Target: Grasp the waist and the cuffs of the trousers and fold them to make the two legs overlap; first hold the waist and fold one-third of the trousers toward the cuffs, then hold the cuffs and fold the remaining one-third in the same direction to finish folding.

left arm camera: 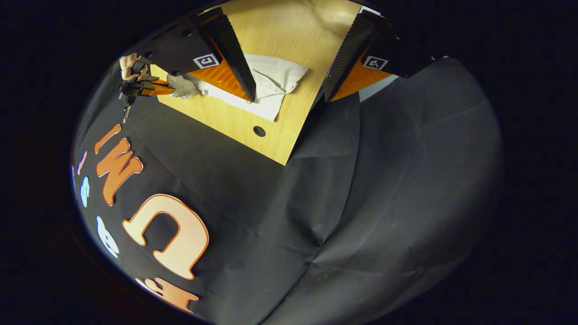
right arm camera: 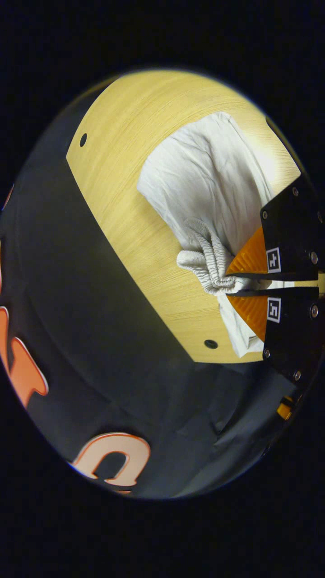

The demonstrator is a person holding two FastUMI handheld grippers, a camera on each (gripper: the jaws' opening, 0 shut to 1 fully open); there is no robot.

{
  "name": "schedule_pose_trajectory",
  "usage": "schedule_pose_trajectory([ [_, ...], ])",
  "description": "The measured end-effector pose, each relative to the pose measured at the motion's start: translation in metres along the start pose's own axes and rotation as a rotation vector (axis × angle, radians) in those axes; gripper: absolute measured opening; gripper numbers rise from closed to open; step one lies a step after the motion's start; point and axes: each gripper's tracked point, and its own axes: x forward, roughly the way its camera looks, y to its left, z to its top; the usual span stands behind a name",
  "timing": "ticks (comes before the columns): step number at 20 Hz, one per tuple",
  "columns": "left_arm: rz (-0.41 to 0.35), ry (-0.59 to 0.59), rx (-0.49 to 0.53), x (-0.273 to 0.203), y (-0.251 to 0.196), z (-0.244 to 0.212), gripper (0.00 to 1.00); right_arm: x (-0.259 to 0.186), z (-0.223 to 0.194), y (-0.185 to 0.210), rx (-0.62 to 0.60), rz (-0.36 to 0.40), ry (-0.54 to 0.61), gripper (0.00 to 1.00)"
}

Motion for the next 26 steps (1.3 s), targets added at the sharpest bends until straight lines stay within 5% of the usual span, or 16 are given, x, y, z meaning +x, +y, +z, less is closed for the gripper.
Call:
schedule_pose_trajectory([
  [4,0.003,0.014,-0.009,0.003,0.003,-0.006,0.95,0.001,0.002,0.009,-0.142,-0.03,0.019,0.09],
  [8,0.0,0.026,-0.01,0.008,-0.001,-0.014,0.99,0.014,-0.006,0.012,-0.199,-0.027,0.079,0.24],
  [13,-0.004,0.05,-0.025,0.012,-0.009,-0.029,0.99,0.013,-0.018,0.017,-0.223,-0.008,0.089,0.83],
  [15,-0.001,0.074,-0.064,0.014,-0.012,-0.039,0.99,0.008,-0.013,0.011,-0.245,-0.023,0.069,0.98],
  [26,-0.03,0.193,-0.45,0.035,-0.042,-0.1,1.0,-0.051,0.035,-0.009,-0.077,0.038,-0.043,0.99],
])
